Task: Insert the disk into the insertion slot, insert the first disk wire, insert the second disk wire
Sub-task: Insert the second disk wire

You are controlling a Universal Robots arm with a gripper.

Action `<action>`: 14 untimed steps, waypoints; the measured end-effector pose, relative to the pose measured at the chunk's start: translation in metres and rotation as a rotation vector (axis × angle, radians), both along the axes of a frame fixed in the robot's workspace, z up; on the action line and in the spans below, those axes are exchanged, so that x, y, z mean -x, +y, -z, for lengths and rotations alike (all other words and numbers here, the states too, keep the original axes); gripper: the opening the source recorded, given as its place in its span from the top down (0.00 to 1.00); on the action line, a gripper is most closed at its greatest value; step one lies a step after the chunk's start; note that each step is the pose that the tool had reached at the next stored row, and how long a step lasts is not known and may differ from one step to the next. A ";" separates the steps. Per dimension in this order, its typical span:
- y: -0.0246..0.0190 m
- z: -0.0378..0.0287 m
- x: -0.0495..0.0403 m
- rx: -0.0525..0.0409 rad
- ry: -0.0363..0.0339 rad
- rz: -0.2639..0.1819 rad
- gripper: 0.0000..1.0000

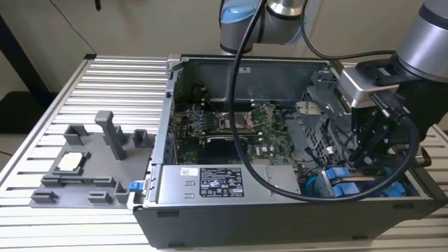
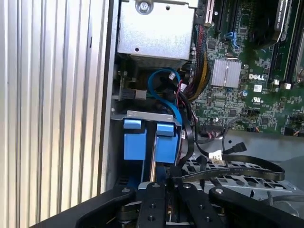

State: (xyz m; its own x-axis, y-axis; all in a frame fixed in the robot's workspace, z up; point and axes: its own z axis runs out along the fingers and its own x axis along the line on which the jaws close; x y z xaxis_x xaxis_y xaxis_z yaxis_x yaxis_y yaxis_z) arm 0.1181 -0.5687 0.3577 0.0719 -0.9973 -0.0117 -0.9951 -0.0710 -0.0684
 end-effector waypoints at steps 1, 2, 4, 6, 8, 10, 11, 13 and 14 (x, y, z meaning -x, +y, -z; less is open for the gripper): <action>0.0000 0.0002 0.0000 0.0000 0.0000 0.016 0.84; 0.0000 0.0004 0.0000 -0.0001 0.0000 0.032 0.84; -0.0002 0.0006 0.0000 -0.0023 0.0001 0.042 0.84; -0.0011 0.0009 -0.0014 -0.0044 0.0092 0.042 0.84; -0.0017 0.0009 -0.0049 -0.0044 0.0335 0.042 0.84; -0.0018 0.0009 -0.0062 -0.0043 0.0404 0.042 0.84; -0.0018 0.0009 -0.0062 -0.0043 0.0404 0.042 0.84; -0.0018 0.0009 -0.0062 -0.0043 0.0405 0.042 0.84; -0.0018 0.0009 -0.0064 -0.0043 0.0406 0.042 0.84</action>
State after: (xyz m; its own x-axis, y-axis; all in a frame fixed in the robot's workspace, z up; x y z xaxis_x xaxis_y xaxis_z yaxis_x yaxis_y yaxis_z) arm 0.1245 -0.5706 0.3569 0.0291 -0.9994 -0.0180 -0.9992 -0.0286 -0.0281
